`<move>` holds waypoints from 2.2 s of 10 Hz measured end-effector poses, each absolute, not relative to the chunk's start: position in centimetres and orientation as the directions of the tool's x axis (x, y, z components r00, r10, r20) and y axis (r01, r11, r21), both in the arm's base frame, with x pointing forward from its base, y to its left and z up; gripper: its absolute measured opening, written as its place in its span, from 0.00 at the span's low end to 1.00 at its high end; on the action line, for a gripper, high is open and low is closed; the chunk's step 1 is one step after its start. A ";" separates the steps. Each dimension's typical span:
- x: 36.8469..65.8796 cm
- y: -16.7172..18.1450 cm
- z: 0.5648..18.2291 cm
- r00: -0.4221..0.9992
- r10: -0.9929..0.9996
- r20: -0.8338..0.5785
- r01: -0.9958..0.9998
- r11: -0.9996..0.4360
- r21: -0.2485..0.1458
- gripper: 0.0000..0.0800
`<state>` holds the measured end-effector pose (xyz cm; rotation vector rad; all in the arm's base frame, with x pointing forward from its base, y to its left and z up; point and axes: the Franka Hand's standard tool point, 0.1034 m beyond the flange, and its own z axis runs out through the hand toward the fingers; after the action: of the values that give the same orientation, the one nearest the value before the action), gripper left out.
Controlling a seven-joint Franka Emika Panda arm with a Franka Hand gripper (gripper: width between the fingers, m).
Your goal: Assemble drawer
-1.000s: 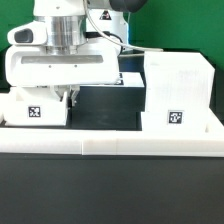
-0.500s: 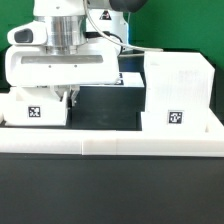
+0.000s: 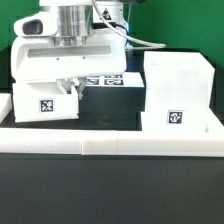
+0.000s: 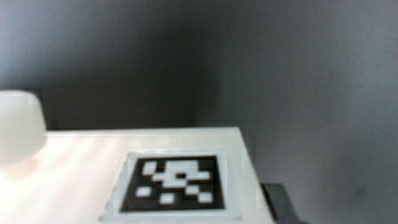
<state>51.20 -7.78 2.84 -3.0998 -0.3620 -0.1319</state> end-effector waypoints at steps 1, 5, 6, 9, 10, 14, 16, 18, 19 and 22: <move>51.1 -7.6 3.0 0.972 0.220 0.089 0.221 -0.975 -0.007 0.05; 50.7 -8.0 2.6 0.888 0.454 0.074 0.453 -0.891 0.028 0.05; 50.6 -7.6 2.5 0.838 0.541 0.067 0.539 -0.841 0.047 0.05; 50.3 -7.1 2.2 0.710 0.703 0.039 0.701 -0.711 0.058 0.05; 50.2 -7.4 2.2 0.654 0.756 0.029 0.754 -0.654 0.063 0.05; 50.1 -7.4 1.9 0.391 0.920 -0.019 0.919 -0.389 0.065 0.05; 50.0 -5.9 1.8 0.254 0.966 -0.039 0.967 -0.253 0.023 0.05; 49.9 -5.9 1.7 0.122 0.991 -0.050 0.993 -0.122 0.005 0.05; 49.9 -6.1 1.7 0.080 0.995 -0.056 0.997 -0.080 0.002 0.05; 50.2 -5.6 1.8 0.052 0.997 -0.057 0.999 -0.052 0.001 0.05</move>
Offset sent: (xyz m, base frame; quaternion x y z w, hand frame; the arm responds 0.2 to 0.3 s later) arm 0.0000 0.0000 0.0000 0.0000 0.0000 -0.1938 0.9810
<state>50.17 -5.63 1.80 -2.3077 -2.1898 0.0649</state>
